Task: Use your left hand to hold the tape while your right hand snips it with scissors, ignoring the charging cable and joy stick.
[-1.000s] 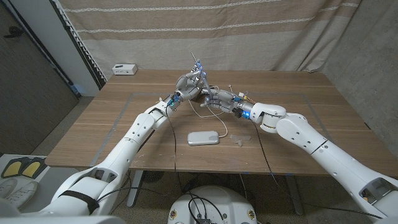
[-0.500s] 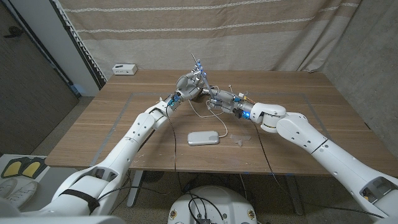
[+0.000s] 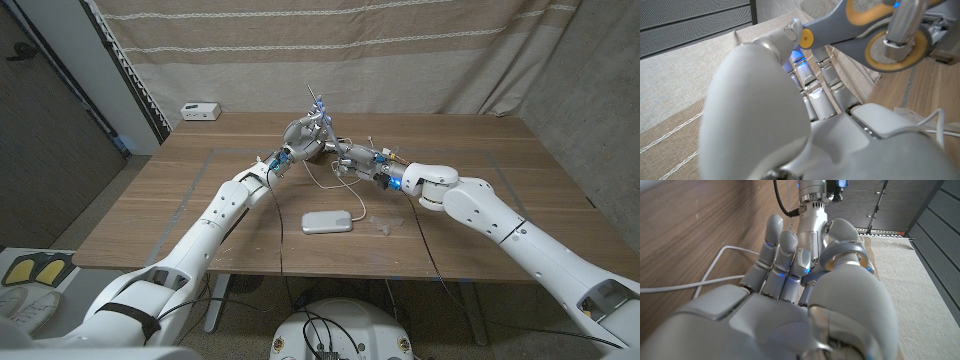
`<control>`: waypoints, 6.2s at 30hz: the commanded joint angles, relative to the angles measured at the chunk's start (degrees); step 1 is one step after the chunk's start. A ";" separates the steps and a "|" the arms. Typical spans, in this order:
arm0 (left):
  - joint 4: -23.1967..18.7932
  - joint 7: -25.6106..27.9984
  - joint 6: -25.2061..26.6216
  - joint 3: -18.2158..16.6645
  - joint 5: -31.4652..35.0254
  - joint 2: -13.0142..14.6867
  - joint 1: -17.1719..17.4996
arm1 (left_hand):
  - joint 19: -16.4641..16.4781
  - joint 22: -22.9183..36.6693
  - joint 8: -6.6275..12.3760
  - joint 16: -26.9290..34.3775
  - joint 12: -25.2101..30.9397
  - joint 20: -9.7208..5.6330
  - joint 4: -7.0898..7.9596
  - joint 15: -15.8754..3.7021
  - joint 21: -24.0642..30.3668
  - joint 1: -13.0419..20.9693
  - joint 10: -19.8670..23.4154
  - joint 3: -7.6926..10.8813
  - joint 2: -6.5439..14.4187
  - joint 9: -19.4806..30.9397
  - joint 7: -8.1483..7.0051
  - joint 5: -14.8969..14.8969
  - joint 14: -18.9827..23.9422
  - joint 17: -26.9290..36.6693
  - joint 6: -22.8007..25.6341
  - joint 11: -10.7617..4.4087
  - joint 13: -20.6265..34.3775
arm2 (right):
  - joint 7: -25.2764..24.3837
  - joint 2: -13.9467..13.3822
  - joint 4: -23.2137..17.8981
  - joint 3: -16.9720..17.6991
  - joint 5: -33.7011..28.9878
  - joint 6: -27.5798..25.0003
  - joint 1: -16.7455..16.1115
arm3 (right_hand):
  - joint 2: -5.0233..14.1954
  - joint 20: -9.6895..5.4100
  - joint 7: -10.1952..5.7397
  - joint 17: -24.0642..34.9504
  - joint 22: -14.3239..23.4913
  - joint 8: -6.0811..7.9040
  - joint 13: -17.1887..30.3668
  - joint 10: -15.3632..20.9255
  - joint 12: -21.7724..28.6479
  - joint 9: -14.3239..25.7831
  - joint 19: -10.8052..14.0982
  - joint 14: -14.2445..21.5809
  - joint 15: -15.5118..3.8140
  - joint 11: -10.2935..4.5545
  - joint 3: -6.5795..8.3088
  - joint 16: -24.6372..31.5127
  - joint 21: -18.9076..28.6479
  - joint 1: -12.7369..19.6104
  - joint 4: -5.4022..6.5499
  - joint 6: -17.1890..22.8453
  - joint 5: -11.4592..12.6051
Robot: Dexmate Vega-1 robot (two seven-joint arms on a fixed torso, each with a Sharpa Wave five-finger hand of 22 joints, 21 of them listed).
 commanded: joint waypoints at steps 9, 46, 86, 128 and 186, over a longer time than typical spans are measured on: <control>0.49 -0.83 0.98 -0.50 -0.19 0.62 -0.14 | 0.33 0.28 -0.09 0.13 0.23 -8.52 0.12 -1.70 0.51 2.28 0.76 0.44 2.92 0.29 0.14 0.19 2.24 0.15 0.22 -0.07 0.10 | 6.79 0.70 2.38 -2.01 -0.31 0.47 3.01 | 0.86 -3.93 13.22 2.13 -0.40 21.41 0.14 4.09 3.47 0.51 0.57 0.54 -2.97 -4.97 0.18 3.56 3.34 -0.41 0.11 21.06 -0.21; 1.36 -2.81 0.46 -1.19 0.25 1.08 -0.16 | -2.66 -0.21 -1.51 -3.21 -4.89 -6.46 3.01 -2.00 -1.06 -6.03 -7.80 -0.11 1.68 0.74 -1.74 -0.23 -7.16 -2.15 -7.62 -0.65 -0.96 | 7.10 4.33 5.11 1.05 9.47 -0.50 0.41 | 0.79 -4.90 13.28 1.20 -3.99 23.58 0.08 3.73 4.52 -1.31 -0.74 0.20 -3.01 -5.23 1.43 4.89 9.61 -1.61 0.40 20.37 -0.70; 6.61 -15.43 -5.82 -0.31 5.03 -0.10 -2.02 | -25.29 -0.53 -0.67 -1.48 -16.59 7.13 0.73 2.77 -25.31 -30.54 -33.20 -11.35 -0.07 -4.17 -9.48 1.23 -49.45 -10.19 -30.13 1.38 -11.69 | 2.26 2.26 0.12 4.94 13.40 0.97 -4.33 | -0.26 -4.56 14.15 -19.05 -18.34 18.71 -22.09 1.93 -12.48 -9.25 -7.78 -5.23 -3.13 -2.04 0.04 -1.66 12.84 -0.85 -0.93 15.77 0.25; 1.15 -12.33 -4.07 -0.39 4.22 3.89 0.80 | -25.52 -0.35 0.02 -1.01 -15.86 3.61 0.45 1.57 -27.53 -30.13 -31.69 -11.70 1.07 -4.89 -9.38 1.64 -48.27 -10.25 -27.30 1.40 -13.30 | 6.10 0.95 -1.08 7.68 19.56 3.36 -8.51 | -2.44 1.69 13.95 -37.81 -33.23 19.03 -53.55 -25.50 -46.64 -4.50 -28.90 -29.06 -1.10 3.78 -2.54 -27.37 15.24 -0.05 -1.52 5.38 8.54; -0.27 -11.28 -4.10 -0.09 3.47 4.37 2.55 | -24.73 -0.26 0.01 -1.02 -15.81 3.10 0.58 1.34 -29.38 -29.40 -31.46 -11.54 2.08 -5.24 -9.29 1.48 -47.79 -10.23 -25.55 1.25 -14.65 | 4.76 2.51 -2.70 9.63 26.96 3.06 -12.65 | -0.62 6.25 11.95 -37.97 -34.83 20.19 -52.73 -12.78 -42.53 -8.69 -32.88 -28.02 -1.60 -0.19 -4.60 -35.76 4.96 3.65 -0.97 -1.64 12.07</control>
